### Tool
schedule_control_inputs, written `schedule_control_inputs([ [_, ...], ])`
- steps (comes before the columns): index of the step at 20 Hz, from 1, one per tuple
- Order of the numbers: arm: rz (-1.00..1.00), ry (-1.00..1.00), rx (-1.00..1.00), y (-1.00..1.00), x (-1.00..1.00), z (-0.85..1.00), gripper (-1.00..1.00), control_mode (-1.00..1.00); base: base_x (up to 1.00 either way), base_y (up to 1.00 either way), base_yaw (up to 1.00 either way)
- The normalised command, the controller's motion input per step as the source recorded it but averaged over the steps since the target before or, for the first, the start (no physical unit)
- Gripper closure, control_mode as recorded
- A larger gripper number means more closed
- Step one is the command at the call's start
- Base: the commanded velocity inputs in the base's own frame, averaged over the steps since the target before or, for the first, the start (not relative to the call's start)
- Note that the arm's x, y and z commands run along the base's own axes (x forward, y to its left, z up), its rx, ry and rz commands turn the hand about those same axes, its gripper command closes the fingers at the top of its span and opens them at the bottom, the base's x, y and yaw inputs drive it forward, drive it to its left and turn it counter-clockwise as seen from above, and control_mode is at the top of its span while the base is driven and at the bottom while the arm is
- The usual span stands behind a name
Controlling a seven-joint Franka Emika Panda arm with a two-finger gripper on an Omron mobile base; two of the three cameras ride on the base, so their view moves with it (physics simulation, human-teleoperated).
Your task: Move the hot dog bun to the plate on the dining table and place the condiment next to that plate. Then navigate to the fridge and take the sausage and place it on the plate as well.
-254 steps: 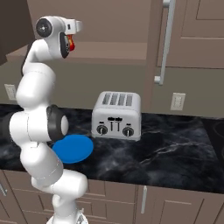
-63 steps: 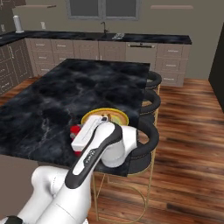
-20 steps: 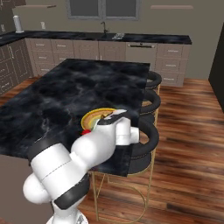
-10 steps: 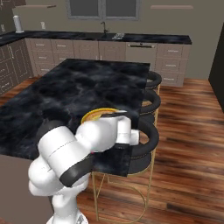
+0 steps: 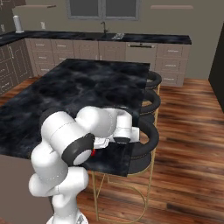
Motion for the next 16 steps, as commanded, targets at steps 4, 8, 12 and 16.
schedule_control_inputs([
  [4, 0.0, 0.0, 0.0, 0.0, 0.11, -0.28, 1.0, -1.0, 0.0, 0.0, 0.0],
  [8, 0.0, -0.02, 0.0, 0.0, -0.07, -0.32, 1.0, -1.0, 0.0, 0.0, 0.0],
  [12, 0.0, -0.02, 0.0, 0.0, -0.2, -0.3, -1.0, -1.0, 0.0, 0.0, 0.0],
  [16, 0.0, 0.0, 0.0, 0.0, -0.03, -0.13, -1.0, -1.0, 0.0, 0.0, 0.0],
])
